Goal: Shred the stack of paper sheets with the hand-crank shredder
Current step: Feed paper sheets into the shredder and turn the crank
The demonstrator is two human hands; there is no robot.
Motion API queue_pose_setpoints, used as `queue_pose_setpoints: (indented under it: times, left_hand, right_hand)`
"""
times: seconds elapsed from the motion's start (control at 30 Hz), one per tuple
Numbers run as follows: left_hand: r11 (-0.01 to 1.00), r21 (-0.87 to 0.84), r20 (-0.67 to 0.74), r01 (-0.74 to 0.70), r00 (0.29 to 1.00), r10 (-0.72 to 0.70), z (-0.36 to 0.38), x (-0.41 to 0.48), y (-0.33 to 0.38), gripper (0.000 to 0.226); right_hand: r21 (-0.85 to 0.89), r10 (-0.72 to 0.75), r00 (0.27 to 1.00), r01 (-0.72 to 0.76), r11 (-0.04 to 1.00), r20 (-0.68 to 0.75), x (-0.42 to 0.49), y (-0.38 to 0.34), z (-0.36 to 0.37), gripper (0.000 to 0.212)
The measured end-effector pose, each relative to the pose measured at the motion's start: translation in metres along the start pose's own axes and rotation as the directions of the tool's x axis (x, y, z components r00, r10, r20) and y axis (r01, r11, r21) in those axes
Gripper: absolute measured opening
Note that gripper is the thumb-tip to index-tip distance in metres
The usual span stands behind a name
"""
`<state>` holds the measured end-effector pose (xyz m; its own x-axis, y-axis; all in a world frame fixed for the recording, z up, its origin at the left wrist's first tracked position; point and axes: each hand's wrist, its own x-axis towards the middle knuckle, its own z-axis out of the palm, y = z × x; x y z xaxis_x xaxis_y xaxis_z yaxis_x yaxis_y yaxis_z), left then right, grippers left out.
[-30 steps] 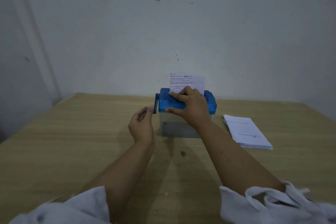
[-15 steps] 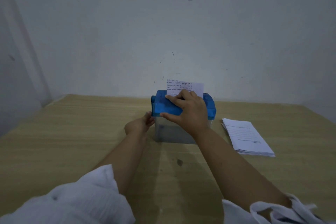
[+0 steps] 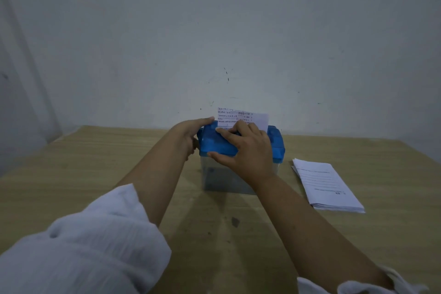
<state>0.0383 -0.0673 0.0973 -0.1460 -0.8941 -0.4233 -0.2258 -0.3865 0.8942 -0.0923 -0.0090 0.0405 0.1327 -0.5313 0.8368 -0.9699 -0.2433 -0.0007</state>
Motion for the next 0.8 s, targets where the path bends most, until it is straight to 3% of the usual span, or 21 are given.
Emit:
queue_pose_setpoints:
  times: [0.13, 0.3, 0.4, 0.47, 0.67, 0.8]
  left_hand:
    - [0.970, -0.226, -0.006, -0.090, 0.996, 0.091, 0.000, 0.008, -0.002, 0.023]
    - [0.912, -0.371, -0.052, -0.177, 0.984, 0.170, 0.005, 0.016, -0.005, 0.009]
    - [0.845, -0.451, -0.115, -0.289, 0.957, 0.266, 0.007, 0.018, -0.007, 0.035]
    - [0.814, -0.477, -0.126, -0.331, 0.943, 0.309, 0.007, 0.017, -0.008, 0.045]
    - [0.726, -0.390, -0.266, -0.566, 0.824, 0.500, 0.010, 0.004, -0.015, 0.040]
    - [0.715, -0.425, -0.297, -0.554, 0.832, 0.468, 0.009, -0.013, -0.011, 0.014]
  right_hand:
    - [0.020, -0.002, 1.000, 0.002, 1.000, 0.015, 0.000, 0.000, 0.000, 0.059]
    - [0.026, 0.003, 1.000, -0.004, 1.000, 0.024, 0.001, 0.002, 0.000, 0.060]
    - [0.013, 0.014, 0.999, -0.014, 1.000, 0.039, 0.000, 0.000, -0.002, 0.060]
    - [0.019, 0.030, 0.997, -0.031, 0.999, 0.065, 0.001, -0.002, -0.003, 0.060]
    - [0.063, 0.068, 0.975, -0.083, 0.995, 0.210, 0.004, -0.002, -0.012, 0.056]
    - [0.086, 0.085, 0.958, -0.113, 0.990, 0.274, 0.006, -0.002, -0.016, 0.057]
